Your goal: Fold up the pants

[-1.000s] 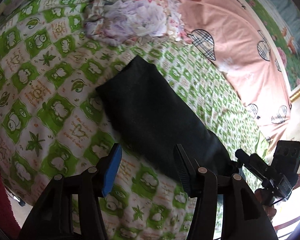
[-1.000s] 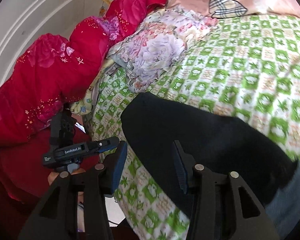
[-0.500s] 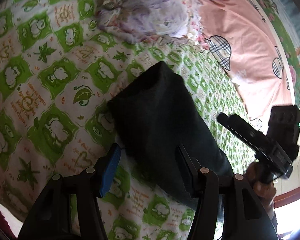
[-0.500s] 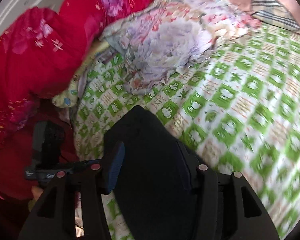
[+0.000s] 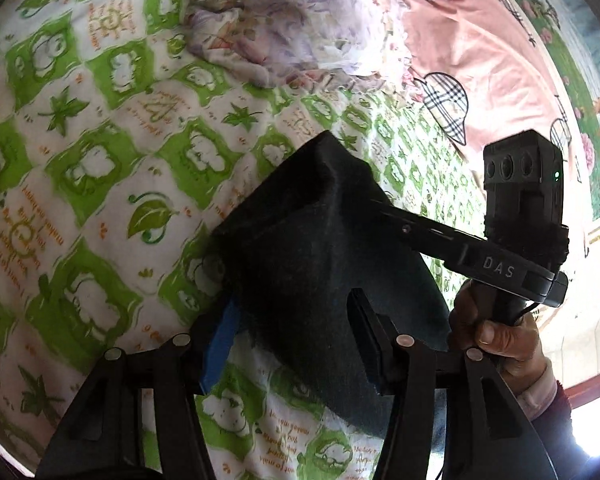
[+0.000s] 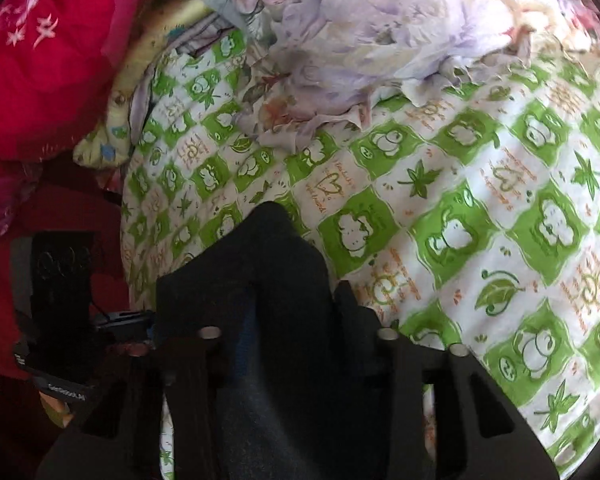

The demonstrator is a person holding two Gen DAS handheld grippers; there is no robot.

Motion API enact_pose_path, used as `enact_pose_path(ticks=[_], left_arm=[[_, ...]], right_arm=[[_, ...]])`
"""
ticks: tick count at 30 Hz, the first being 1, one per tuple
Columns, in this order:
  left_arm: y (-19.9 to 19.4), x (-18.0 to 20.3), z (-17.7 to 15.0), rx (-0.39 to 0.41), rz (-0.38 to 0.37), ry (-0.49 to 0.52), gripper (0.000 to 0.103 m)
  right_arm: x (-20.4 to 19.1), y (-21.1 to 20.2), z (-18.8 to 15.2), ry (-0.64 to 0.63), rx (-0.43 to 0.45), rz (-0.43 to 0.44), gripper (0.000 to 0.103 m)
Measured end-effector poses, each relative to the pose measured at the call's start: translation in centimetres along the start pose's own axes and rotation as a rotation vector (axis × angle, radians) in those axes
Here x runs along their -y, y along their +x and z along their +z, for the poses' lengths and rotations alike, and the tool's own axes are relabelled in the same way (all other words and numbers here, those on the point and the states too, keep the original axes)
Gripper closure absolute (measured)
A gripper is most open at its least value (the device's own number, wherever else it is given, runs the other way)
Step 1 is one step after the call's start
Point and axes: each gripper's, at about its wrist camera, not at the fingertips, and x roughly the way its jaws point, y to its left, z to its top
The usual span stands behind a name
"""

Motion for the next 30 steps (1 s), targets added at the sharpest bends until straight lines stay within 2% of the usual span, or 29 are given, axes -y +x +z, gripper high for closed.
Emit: enact_pose_path(ticks=[1, 2, 5, 10, 17, 24, 30], left_arm=[[0.1, 0.1, 0.1, -0.001, 0.006, 0.006, 0.067], [0.2, 0.1, 0.2, -0.003, 0.013, 0.008, 0.073], [-0.1, 0.1, 0.4, 0.001, -0.014, 0.001, 0.078], [-2.3, 2.4, 0.3, 0.032, -0.06, 0.043, 0.081], [-5.2, 8.3, -0.3, 0.08, -0.132, 0.168, 0.082], [-7.2, 15.0, -2.6, 0.082, -0.222, 0.329, 0.082], [-7.0, 19.9, -5.4, 0.047, -0.27, 0.447, 0.082]], right_arm=[[-0.1, -0.2, 0.0, -0.005, 0.005, 0.005, 0.073], [-0.3, -0.5, -0.1, -0.011, 0.011, 0.006, 0.074], [-0.7, -1.9, -0.3, -0.015, 0.029, 0.021, 0.077], [-2.0, -5.3, -0.7, -0.035, 0.097, 0.032, 0.077], [-2.4, -12.0, -3.1, -0.04, 0.221, 0.052, 0.078], [-2.2, -19.0, -7.7, -0.016, 0.364, 0.041, 0.078], [-1.4, -23.3, -11.9, 0.032, 0.438, 0.015, 0.079]])
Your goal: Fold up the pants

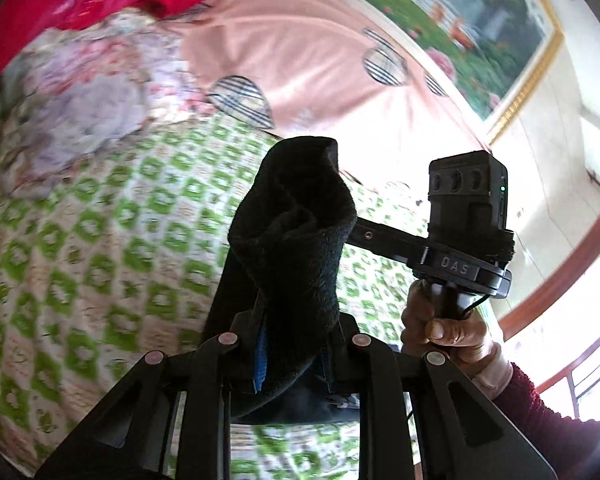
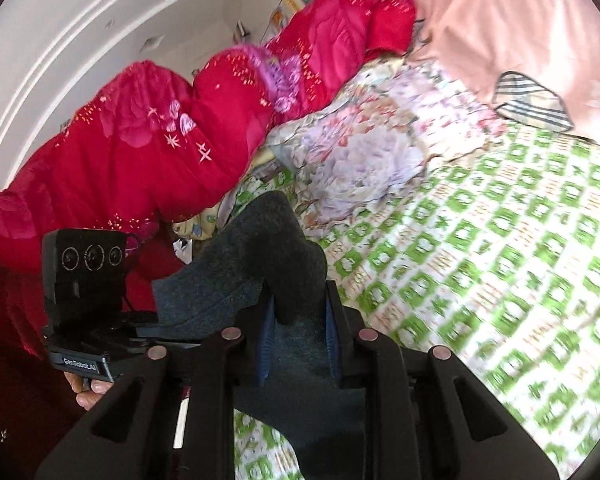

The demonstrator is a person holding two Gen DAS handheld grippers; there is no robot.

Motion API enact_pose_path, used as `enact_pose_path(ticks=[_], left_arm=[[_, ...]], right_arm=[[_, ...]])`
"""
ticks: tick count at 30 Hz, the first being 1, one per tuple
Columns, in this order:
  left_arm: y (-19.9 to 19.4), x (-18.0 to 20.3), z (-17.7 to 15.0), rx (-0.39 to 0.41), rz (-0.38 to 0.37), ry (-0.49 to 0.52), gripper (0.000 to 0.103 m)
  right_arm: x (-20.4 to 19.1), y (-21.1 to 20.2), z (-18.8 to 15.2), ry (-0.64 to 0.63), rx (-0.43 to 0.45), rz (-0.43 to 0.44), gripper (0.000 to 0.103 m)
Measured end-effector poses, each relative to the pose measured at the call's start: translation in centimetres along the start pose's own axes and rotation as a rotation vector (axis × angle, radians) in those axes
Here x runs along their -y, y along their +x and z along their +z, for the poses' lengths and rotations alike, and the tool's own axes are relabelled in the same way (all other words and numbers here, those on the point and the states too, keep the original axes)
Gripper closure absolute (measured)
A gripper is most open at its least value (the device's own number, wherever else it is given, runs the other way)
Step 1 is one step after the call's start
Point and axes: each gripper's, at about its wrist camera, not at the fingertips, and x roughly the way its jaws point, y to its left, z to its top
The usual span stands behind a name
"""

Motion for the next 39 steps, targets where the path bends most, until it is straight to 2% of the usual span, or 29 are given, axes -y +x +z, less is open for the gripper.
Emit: enact_pose_path(ticks=[8, 16, 23, 31, 39], left_arm=[[3.2, 6.0, -1.9, -0.084, -0.052, 0.114, 0.082], [7.8, 11.6, -5.4, -0.184, -0.068, 0.249, 0.082], [11.9, 14.3, -8.6, -0.254, -0.03, 0.347, 0.082], [14.2, 15.3, -10.5, -0.292, -0.012, 0.406, 0.082], [15.7, 16.0, -12.2, -0.343, -0.051, 0.452, 0.078]], right_arm=[[2.3, -6.7, -5.0, 0.107, 0.13, -0.023, 0.08], [5.2, -11.9, -11.0, 0.232, 0.231, -0.076, 0.08], [7.5, -13.5, -14.6, 0.318, 0.256, -0.114, 0.08], [8.9, -14.2, -17.2, 0.387, 0.276, -0.139, 0.081], [8.6, -15.4, -19.0, 0.404, 0.257, -0.246, 0.081]])
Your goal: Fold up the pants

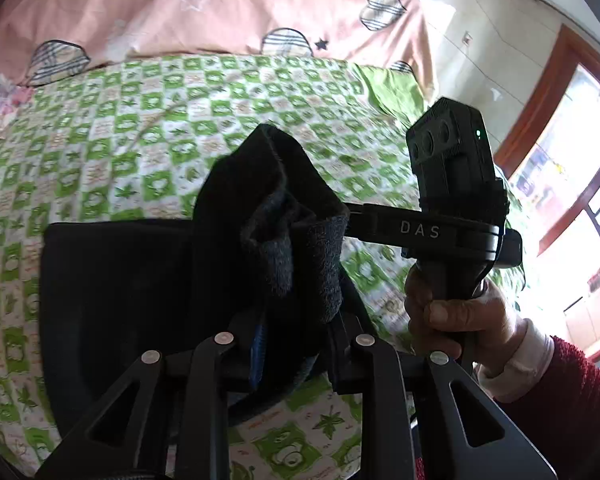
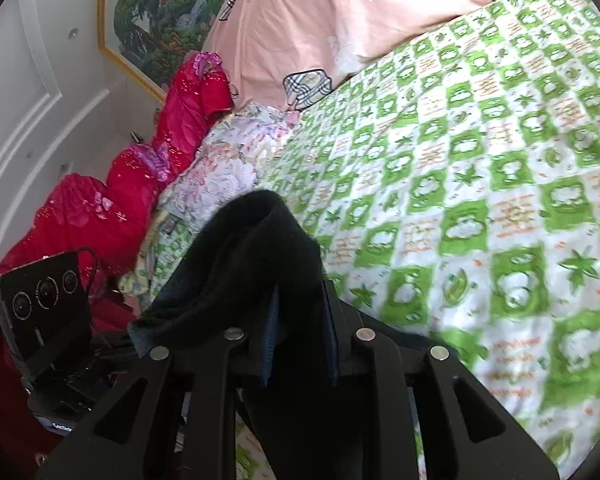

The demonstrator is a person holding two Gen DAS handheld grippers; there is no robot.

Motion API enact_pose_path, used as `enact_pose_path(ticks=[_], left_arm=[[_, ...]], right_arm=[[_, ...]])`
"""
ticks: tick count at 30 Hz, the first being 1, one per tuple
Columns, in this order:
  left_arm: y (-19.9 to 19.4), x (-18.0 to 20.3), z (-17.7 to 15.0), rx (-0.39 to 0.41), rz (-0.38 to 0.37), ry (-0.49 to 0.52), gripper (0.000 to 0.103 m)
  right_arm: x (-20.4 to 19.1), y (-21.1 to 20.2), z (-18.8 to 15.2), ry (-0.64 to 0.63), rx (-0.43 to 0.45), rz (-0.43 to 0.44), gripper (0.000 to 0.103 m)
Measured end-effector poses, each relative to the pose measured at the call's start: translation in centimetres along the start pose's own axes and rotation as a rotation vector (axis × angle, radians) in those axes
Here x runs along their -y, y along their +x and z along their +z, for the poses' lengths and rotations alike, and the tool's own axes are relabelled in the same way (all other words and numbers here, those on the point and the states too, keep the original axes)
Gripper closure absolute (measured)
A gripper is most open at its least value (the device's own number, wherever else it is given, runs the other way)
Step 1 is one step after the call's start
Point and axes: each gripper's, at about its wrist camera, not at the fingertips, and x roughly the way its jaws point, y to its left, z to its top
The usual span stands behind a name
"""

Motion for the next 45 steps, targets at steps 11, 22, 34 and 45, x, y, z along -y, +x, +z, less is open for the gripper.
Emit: enact_pose_path(ticks=[11, 22, 34, 45], left_arm=[[2.0, 1.0, -1.1, -0.061, -0.107, 0.048, 0.051], [-2.1, -0.3, -1.9, -0.002, -0.177, 0.024, 0.04], [-5.5, -7.5, -0.8, 0.064, -0.071, -0.182, 0.033], [-6.5, -13.8, -1.1, 0.084, 0.037, -0.324, 0.023]], right_arm=[[1.8, -3.5, -1.7, 0.128, 0.059, -0.286, 0.054], [-0.5, -7.4, -2.1, 0.185, 0.167, -0.421, 0.04], [-7.3, -3.9, -0.6, 0.011, 0.134, -0.496, 0.024], [-7.8, -2.2, -1.6, 0.05, 0.122, -0.572, 0.016]])
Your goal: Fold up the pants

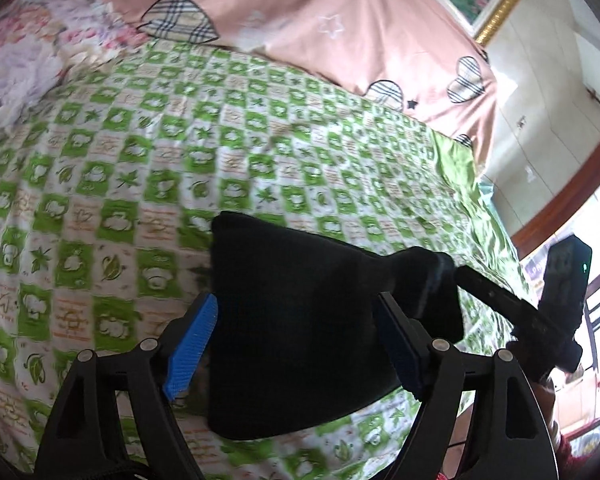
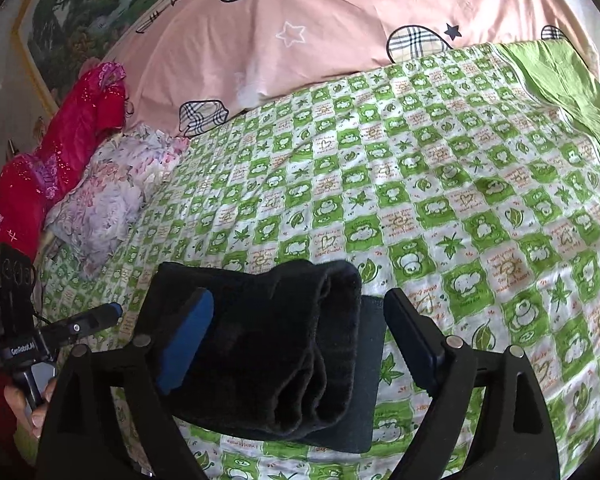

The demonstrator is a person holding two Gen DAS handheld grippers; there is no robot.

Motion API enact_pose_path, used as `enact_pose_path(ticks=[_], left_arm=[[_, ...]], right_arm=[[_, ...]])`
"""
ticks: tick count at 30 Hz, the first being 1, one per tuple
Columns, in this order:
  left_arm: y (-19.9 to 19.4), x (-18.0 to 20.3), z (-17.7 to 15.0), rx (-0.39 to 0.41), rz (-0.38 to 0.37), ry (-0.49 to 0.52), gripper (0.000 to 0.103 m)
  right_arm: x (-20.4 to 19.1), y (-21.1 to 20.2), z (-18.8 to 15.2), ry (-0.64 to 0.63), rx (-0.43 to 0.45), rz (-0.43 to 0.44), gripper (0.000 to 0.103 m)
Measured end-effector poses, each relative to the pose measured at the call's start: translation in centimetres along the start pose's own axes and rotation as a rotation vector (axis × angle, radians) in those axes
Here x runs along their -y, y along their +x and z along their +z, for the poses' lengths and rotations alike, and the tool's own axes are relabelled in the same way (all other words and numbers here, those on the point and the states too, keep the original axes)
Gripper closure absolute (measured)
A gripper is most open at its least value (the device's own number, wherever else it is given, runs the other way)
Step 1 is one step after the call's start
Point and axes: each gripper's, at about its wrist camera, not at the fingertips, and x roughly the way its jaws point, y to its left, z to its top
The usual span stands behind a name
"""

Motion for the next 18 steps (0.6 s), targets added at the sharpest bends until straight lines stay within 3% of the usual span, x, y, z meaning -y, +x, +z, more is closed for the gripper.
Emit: enact_pose_path(ticks=[18], left_arm=[[3.2, -2.1, -1.0, -0.084, -0.012, -0.061, 0.022]], right_arm=[[2.9, 3.6, -2.3, 0.109, -0.114, 0.033, 0.016]])
